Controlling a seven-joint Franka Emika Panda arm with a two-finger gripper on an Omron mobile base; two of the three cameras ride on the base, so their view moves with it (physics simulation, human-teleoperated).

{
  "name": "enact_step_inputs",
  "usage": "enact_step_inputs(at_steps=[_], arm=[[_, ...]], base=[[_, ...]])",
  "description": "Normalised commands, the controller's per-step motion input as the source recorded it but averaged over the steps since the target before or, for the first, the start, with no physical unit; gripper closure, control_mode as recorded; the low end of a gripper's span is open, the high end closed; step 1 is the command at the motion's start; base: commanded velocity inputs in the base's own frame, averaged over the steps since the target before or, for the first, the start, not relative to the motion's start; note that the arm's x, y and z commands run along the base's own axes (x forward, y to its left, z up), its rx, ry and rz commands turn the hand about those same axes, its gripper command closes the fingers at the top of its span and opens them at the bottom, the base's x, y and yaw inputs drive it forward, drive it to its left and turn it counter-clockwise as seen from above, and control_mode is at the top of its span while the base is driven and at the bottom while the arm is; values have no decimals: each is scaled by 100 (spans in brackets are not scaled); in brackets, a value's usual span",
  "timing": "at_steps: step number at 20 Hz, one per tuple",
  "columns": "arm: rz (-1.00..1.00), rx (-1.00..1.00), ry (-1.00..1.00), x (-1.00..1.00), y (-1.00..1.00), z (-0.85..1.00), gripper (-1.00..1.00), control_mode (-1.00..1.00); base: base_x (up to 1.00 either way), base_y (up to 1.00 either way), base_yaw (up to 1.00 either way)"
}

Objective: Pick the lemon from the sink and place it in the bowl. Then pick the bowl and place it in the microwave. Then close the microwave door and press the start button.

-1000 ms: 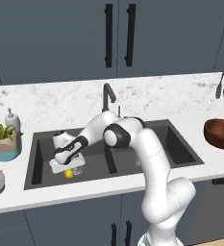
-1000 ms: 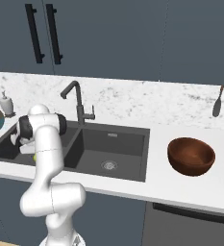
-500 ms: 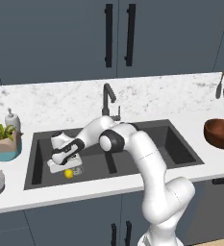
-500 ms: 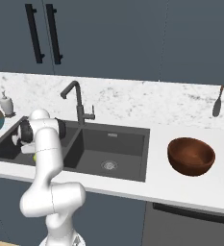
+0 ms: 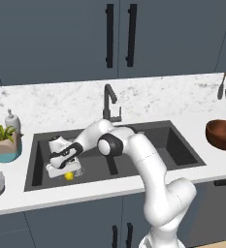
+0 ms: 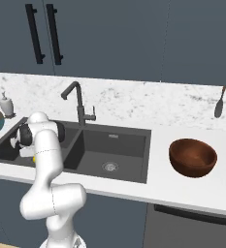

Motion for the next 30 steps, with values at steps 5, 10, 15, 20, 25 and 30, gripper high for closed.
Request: enact_step_inputs(at_steps=[5, 10, 15, 20, 25, 30], arm=[[0, 0, 0, -6, 0, -17, -100, -100], [0, 0, -1, -9, -4, -15, -100, -100], [0, 0, -5, -6, -22, -1, -100, -100], [0, 0, -6, -1, -16, 0, -100, -100], [0, 1, -4, -13, -4, 0, -100, -100], [0, 1, -5, -24, 0, -6, -100, -100]], base=[[0, 0, 0], [0, 0, 0], [0, 0, 0], [0, 0, 0], [0, 0, 0], [0, 0, 0]])
